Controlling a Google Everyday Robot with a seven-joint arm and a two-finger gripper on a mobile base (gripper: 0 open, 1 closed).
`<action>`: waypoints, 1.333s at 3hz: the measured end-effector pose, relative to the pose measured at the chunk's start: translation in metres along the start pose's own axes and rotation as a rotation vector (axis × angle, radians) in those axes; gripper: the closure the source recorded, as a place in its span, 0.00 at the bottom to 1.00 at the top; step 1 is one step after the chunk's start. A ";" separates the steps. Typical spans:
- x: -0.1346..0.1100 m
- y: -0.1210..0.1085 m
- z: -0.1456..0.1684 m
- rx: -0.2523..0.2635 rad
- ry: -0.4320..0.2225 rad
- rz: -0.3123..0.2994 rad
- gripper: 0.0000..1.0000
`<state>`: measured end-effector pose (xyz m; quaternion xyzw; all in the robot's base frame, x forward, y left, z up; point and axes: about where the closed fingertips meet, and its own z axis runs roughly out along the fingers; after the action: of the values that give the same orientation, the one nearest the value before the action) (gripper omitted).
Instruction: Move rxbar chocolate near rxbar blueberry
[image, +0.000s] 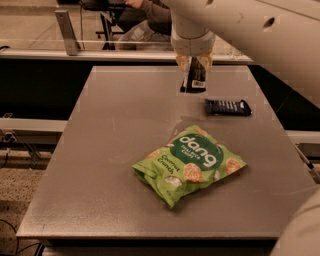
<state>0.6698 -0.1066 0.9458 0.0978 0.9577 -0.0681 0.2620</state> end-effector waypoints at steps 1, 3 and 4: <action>-0.005 -0.013 0.012 -0.026 0.014 0.005 1.00; 0.003 -0.033 0.036 -0.054 0.074 0.051 1.00; 0.007 -0.042 0.046 -0.064 0.103 0.079 0.82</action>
Offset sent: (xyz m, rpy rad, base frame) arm 0.0155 -0.0409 -0.0322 0.0926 0.0602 -0.0101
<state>0.6766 -0.1548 0.9063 0.1303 0.9670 -0.0218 0.2178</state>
